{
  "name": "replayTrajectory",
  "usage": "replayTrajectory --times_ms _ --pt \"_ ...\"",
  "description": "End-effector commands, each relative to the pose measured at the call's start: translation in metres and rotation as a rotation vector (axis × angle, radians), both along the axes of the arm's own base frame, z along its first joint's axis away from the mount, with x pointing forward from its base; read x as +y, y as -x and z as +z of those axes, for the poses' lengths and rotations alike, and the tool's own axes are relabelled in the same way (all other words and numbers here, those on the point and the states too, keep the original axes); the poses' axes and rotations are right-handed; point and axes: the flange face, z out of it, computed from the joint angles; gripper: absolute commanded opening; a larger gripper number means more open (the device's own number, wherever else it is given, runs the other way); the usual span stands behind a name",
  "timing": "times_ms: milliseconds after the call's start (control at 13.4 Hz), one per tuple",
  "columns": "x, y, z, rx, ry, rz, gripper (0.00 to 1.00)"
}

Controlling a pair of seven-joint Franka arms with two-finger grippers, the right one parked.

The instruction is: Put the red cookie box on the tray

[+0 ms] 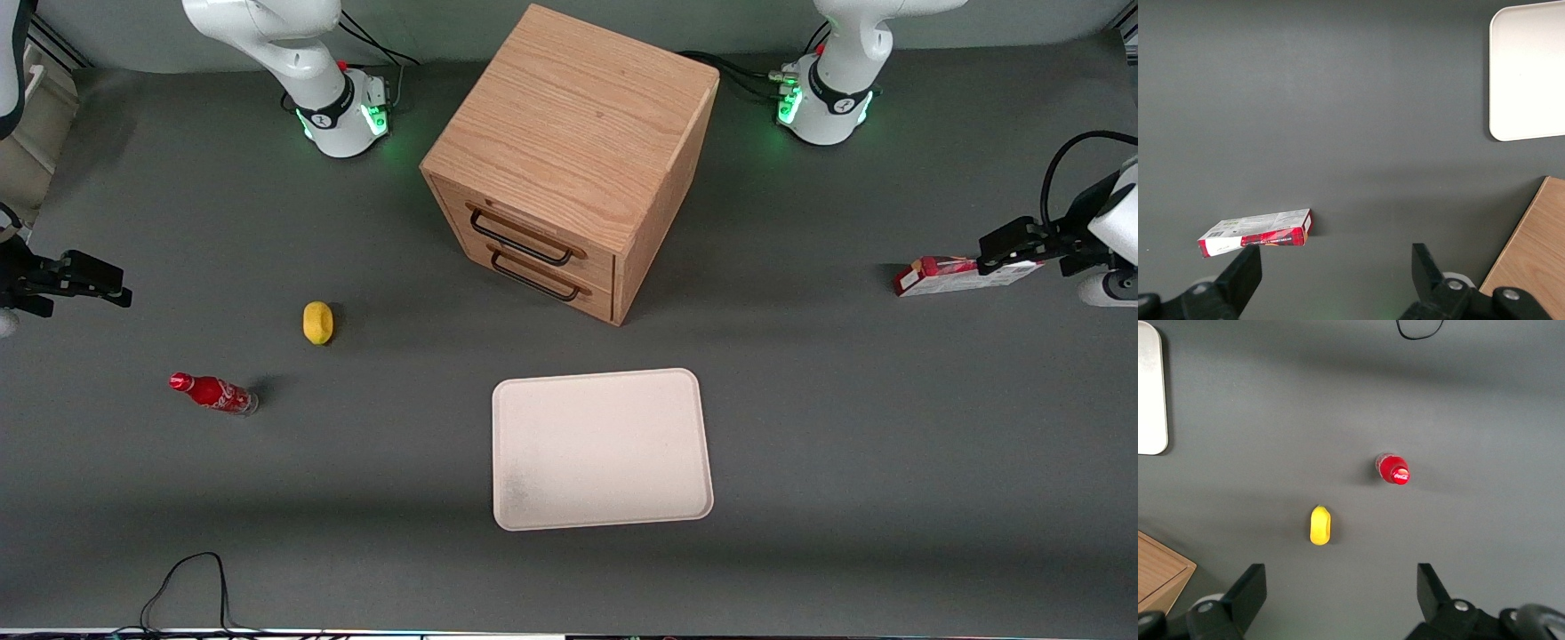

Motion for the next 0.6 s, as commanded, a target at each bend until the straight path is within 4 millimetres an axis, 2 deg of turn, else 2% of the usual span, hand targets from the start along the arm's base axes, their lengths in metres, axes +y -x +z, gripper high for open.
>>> replayTrajectory --times_ms 0,523 --pt "-0.0003 0.0069 0.0030 0.018 -0.017 0.012 1.00" --pt "0.0007 0.0070 0.0000 0.030 -0.017 0.018 1.00"
